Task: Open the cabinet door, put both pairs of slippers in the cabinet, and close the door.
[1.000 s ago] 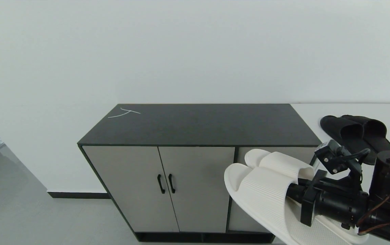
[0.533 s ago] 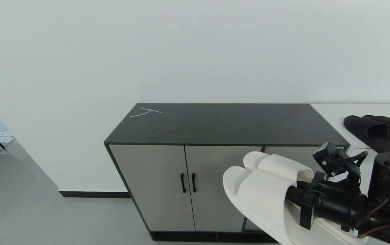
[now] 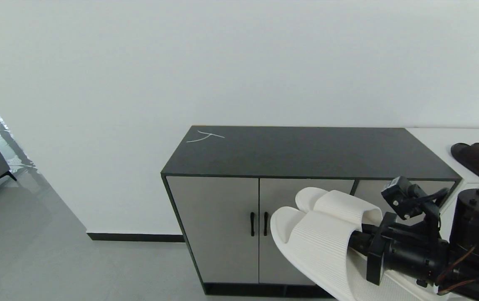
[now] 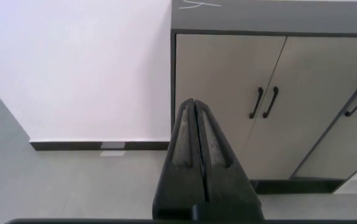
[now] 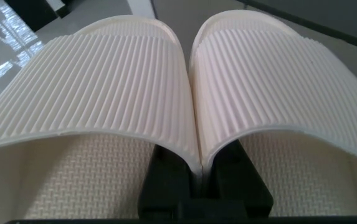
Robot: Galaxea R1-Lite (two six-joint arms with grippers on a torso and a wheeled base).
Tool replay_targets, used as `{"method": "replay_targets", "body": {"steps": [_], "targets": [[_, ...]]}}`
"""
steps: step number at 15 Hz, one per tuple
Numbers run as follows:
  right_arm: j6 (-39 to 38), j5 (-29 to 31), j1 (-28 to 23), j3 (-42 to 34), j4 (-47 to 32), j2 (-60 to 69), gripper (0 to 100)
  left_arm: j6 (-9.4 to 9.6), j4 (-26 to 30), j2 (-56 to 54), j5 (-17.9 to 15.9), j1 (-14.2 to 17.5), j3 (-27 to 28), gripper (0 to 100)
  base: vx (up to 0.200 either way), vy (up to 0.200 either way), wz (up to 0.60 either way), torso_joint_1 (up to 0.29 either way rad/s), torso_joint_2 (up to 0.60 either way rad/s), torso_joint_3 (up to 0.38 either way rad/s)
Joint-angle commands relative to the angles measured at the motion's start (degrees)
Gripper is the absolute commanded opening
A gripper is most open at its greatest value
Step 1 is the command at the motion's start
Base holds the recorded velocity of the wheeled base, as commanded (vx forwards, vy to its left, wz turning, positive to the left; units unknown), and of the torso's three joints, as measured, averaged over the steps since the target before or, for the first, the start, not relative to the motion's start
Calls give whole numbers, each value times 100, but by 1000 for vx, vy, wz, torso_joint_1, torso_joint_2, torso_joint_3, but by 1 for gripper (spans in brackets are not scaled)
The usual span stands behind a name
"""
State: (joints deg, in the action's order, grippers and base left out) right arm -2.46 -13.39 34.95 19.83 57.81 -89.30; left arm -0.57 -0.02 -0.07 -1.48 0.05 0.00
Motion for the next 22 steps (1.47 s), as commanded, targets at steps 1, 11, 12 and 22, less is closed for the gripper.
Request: {"method": "replay_targets", "body": {"steps": [1, 11, 12, 22], "targets": [[0, 3, -6, -6, 2, -9, 0, 5, -6, 7, -2, 4, 0, 0, 200, 0, 0, 2, 2, 2], [0, 3, 47, -15, 2, -9, 0, -31, -15, 7, 7, 4, 0, 0, 40, 0, 0, -41, 93, 50], [0, 3, 47, -23, 2, -9, 0, -31, -15, 7, 7, 4, 0, 0, 0, 0, 0, -193, 373, 193], [70, 3, 126, -76, 2, -132, 0, 66, -15, 7, -11, 4, 0, 0, 0, 0, 0, -228, 499, 268]]}}
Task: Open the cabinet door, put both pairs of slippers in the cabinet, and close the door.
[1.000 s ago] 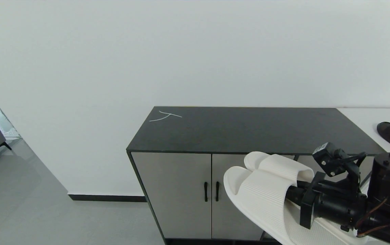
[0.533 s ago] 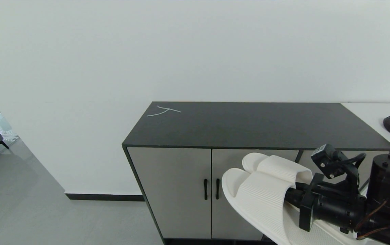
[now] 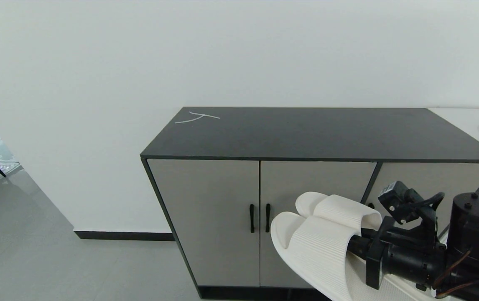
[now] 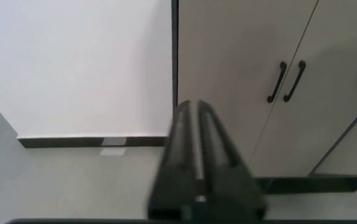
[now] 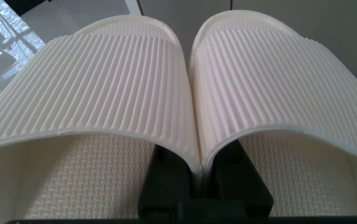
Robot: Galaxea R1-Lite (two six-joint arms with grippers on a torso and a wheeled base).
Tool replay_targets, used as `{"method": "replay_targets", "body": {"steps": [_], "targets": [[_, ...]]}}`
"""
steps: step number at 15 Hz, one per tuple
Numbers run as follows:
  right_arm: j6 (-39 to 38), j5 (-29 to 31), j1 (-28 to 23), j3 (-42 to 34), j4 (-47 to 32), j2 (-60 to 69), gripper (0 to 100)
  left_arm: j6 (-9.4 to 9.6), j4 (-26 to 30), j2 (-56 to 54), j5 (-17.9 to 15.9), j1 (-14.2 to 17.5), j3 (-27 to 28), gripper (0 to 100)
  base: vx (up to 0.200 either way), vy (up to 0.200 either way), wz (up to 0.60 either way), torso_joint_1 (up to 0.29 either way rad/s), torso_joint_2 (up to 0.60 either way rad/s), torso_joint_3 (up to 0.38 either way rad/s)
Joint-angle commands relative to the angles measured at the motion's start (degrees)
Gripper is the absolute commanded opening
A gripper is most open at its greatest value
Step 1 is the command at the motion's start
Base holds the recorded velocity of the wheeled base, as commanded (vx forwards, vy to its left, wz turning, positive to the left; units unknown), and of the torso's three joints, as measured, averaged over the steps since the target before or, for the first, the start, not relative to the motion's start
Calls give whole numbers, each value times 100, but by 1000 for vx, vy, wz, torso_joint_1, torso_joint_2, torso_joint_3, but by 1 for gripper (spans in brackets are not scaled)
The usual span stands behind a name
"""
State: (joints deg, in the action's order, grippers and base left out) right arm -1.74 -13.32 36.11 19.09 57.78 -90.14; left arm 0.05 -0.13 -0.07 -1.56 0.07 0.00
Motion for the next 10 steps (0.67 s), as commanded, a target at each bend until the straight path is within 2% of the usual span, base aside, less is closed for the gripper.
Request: {"method": "replay_targets", "body": {"steps": [1, 10], "targets": [[-1, -4, 10, -2, 5, -48, 0, 4, 5, 7, -2, 1, 0, 100, 0, 0, 0, -237, 535, 300], [16, -4, 63, -55, 5, -57, 0, 4, -4, 7, -2, 1, 0, 100, 0, 0, 0, -217, 511, 285]]}}
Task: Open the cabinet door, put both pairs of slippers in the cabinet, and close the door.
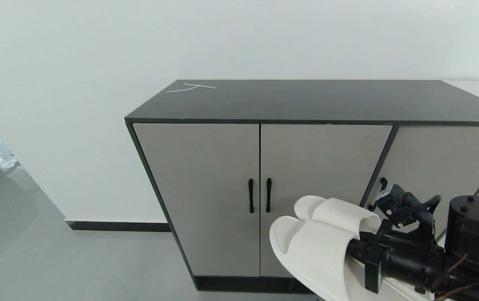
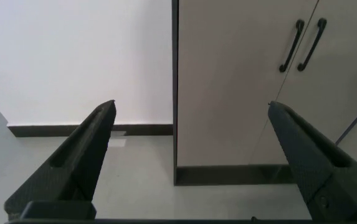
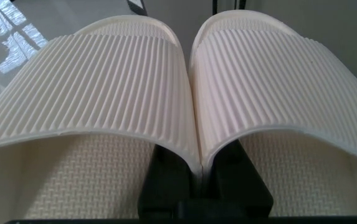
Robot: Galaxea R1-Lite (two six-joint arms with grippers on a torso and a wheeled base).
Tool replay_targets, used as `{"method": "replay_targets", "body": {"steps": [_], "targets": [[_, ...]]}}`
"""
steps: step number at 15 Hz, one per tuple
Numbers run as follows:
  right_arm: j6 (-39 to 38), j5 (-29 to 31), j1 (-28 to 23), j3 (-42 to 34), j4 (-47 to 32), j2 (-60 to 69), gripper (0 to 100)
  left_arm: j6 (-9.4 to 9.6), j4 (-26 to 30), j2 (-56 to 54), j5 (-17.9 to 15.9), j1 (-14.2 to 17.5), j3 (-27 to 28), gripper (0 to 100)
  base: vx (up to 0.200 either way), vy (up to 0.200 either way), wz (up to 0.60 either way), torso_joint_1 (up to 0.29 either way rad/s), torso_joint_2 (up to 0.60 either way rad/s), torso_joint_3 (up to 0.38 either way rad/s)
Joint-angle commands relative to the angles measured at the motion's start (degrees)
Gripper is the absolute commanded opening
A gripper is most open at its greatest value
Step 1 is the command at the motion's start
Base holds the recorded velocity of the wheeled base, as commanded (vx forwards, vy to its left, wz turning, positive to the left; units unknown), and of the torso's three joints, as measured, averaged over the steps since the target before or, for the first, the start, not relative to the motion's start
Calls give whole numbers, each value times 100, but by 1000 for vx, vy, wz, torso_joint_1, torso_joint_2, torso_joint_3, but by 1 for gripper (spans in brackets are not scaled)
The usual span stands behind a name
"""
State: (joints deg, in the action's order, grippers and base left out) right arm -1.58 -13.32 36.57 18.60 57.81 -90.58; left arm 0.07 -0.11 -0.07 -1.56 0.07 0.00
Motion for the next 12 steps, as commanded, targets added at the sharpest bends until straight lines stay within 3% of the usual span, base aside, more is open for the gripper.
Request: {"method": "replay_targets", "body": {"steps": [1, 5, 7, 8, 9, 10, 12], "targets": [[0, -4, 43, -15, 2, -30, 0, 1, -7, 7, -11, 1, 0, 100, 0, 0, 0, -207, 491, 286], [62, -4, 69, -59, 2, -162, 0, -34, 2, 623, -2, 37, 0, 100, 0, 0, 0, -183, 474, 287], [115, -4, 96, -76, 2, -171, 0, 98, -15, 719, -55, -192, 79, 100, 0, 0, 0, -171, 461, 290], [115, -4, 131, -85, 2, -215, 0, -183, -112, 1124, -134, -376, 721, 100, 0, 0, 0, -154, 461, 295], [123, -4, 131, -94, 2, -259, 0, -1150, -138, 1748, -354, -614, 1934, 100, 0, 0, 0, -149, 456, 305], [123, -4, 140, -85, 2, -303, 0, -1352, -138, 2416, -863, -992, 2698, 100, 0, 0, 0, -144, 452, 305], [123, -4, 166, -102, 11, -338, 0, -1334, -261, 3664, -1329, -1159, 3349, 100, 0, 0, 0, -129, 456, 320]]}}
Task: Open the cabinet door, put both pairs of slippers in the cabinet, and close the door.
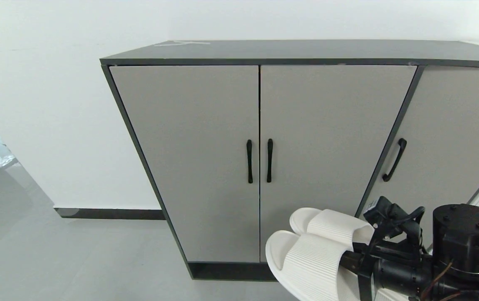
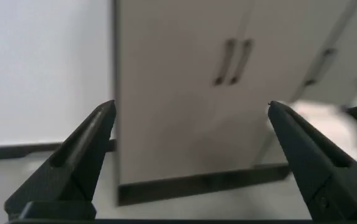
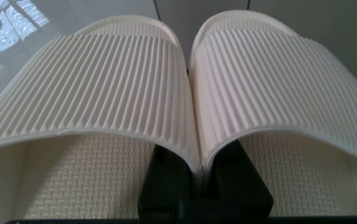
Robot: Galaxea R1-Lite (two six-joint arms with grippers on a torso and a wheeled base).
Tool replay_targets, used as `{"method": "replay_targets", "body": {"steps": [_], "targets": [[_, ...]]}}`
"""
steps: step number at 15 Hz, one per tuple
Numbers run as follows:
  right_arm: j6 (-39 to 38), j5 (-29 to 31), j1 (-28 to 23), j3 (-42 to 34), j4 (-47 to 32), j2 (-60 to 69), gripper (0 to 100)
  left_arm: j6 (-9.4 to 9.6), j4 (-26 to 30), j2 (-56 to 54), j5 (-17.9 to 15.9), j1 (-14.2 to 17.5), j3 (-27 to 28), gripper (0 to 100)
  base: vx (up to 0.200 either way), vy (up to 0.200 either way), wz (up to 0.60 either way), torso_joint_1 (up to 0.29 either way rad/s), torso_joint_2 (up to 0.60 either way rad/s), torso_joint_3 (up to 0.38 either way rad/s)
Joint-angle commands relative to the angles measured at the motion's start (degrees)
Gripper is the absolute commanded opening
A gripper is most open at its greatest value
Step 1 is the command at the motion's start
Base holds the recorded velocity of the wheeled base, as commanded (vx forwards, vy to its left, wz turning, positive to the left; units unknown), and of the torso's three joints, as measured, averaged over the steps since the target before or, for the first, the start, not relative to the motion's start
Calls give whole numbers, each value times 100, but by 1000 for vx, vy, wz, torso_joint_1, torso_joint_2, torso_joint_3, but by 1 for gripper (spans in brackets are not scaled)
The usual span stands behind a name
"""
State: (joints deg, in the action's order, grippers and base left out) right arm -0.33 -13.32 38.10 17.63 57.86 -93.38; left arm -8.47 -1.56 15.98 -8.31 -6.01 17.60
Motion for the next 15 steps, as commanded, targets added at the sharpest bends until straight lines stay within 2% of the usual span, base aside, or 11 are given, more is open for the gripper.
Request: {"method": "replay_targets", "body": {"steps": [1, 2, 3, 4, 5, 7, 9, 10, 11, 14, 15], "targets": [[24, -4, 31, -14, -2, -58, 0, -489, -573, 2963, -1085, -673, 1834, 100, 0, 0, 0, -100, 373, 266], [68, -4, 40, -14, -2, -58, 0, -506, -1083, 3579, -1366, -717, 1852, 100, 0, 0, 0, -46, 207, 159], [77, -4, 40, -14, -2, -66, 0, -506, -1312, 3895, -1480, -761, 1852, 100, 0, 0, 0, -27, 119, 85], [77, -4, 40, -14, -2, -66, 0, -550, -1857, 4756, -1735, -981, 1887, 100, 0, 0, 0, -17, 66, 36], [77, -4, 40, -14, -2, -66, 0, -656, -2085, 5187, -1893, -1104, 1984, 100, 0, 0, 0, 0, 0, 0], [77, -4, 66, -23, -2, -93, 0, -981, -2217, 6075, -2289, -1297, 2371, 100, 0, 0, 0, 0, 0, 0], [77, -4, 84, -23, -2, -119, 0, -1139, -2217, 6576, -2781, -1456, 2599, 100, 0, 0, 0, 0, 0, 0], [77, -4, 84, -23, -2, -128, 0, -1306, -2217, 6699, -3097, -1561, 2634, 100, 0, 0, 0, 0, 0, 0], [77, -4, 84, -23, -2, -137, 0, -1385, -2217, 6751, -3335, -1649, 2634, 100, 0, 0, 0, 0, 0, 0], [77, -4, 84, -14, 6, -181, 0, -1376, -2243, 6954, -3414, -1948, 2757, 100, 0, 0, 0, 0, 0, 0], [86, -4, 84, -14, 6, -216, 0, -1350, -2472, 7252, -3361, -2001, 2880, 100, 0, 0, 0, 0, 0, 0]]}}
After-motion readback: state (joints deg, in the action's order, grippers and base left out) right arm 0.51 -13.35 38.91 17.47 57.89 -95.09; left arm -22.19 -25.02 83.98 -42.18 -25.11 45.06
